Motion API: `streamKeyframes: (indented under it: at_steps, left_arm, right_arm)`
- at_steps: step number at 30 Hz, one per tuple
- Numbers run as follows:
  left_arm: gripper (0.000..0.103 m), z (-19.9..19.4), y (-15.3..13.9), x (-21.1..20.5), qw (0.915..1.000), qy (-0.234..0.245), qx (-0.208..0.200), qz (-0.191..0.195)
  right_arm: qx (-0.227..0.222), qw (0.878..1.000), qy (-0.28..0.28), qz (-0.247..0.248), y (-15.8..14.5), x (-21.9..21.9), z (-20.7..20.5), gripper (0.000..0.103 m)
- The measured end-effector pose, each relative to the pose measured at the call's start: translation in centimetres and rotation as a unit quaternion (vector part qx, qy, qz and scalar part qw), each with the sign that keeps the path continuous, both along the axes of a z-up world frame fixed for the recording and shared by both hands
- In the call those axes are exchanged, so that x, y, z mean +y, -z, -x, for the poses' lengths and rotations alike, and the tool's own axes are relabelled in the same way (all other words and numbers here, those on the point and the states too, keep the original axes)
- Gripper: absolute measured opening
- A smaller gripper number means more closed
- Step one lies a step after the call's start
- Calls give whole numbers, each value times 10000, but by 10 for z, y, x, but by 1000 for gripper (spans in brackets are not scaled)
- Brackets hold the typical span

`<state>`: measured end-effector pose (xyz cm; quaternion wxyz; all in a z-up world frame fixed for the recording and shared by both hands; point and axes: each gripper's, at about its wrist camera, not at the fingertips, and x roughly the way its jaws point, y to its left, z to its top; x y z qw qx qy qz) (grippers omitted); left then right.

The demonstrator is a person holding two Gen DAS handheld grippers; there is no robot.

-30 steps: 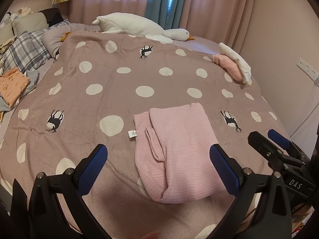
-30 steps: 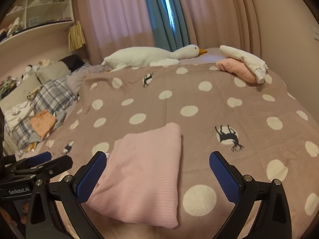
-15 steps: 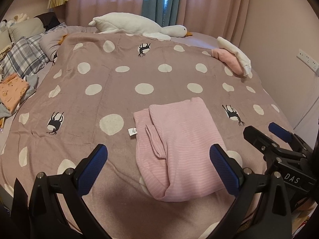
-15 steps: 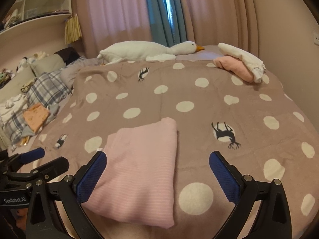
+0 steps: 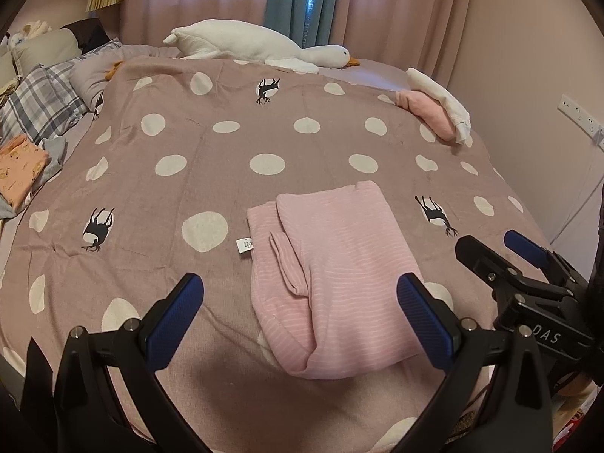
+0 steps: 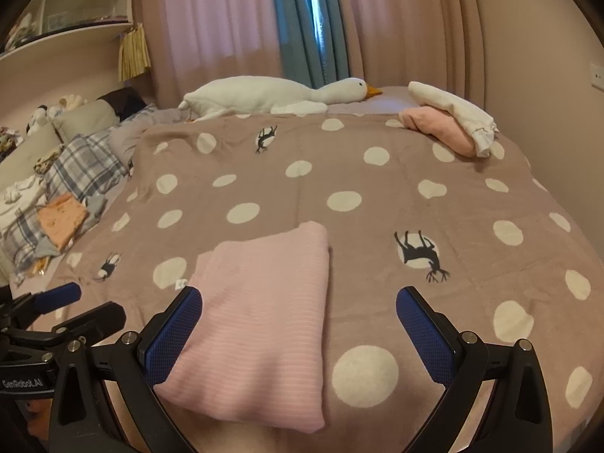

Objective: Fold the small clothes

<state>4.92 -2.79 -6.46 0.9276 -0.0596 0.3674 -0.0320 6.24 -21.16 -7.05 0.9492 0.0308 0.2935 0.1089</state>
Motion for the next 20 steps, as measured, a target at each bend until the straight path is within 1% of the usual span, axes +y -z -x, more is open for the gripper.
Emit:
streamKeyframes:
  at_steps: [4, 20]
  left_arm:
    - [103, 1, 1, 0, 10000, -21, -4, -55]
    - [103, -2, 2, 10, 9999, -161, 43, 41]
  right_arm:
    - [15, 10000, -12, -15, 1, 1, -1, 102]
    - [75, 10000, -34, 21, 6, 4, -2, 102]
